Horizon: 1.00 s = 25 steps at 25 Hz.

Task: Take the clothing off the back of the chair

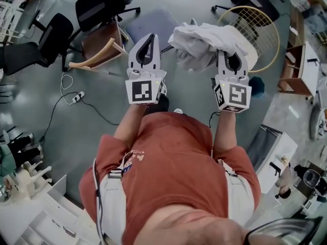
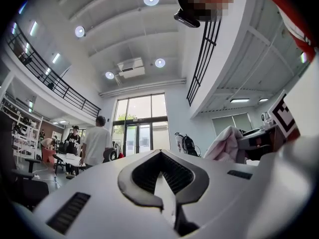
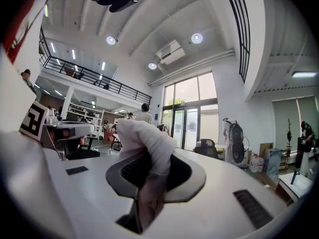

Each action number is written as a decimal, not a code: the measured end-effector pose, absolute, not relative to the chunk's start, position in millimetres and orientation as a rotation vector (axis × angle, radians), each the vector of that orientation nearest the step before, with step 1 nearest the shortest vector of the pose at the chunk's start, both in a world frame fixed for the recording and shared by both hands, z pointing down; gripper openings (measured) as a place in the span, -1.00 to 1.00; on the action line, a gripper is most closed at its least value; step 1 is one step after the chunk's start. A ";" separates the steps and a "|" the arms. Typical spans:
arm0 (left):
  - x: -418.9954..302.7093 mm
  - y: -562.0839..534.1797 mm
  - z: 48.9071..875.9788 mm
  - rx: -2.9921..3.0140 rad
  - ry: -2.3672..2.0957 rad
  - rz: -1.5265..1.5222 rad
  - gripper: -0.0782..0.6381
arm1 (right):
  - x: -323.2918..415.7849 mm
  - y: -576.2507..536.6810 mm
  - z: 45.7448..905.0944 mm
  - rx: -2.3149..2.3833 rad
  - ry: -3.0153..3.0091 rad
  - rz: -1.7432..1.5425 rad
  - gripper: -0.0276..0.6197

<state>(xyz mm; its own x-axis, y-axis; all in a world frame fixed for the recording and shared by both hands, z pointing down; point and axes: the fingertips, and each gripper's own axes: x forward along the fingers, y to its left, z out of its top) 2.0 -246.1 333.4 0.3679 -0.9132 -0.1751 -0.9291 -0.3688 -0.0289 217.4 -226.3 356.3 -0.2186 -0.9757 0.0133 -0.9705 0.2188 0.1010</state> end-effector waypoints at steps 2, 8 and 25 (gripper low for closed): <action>5.1 -240.9 321.8 -2.491 1.675 0.195 -0.75 | 229.9 -215.9 336.7 1.981 -2.378 -0.148 -0.68; 13.7 -225.2 279.1 -2.488 1.615 0.253 -0.75 | 260.7 -186.9 282.6 2.175 -2.358 -0.262 -0.68; 6.7 -207.8 223.8 -2.431 1.611 0.286 -0.75 | 275.0 -153.8 219.3 2.348 -2.256 -0.467 -0.67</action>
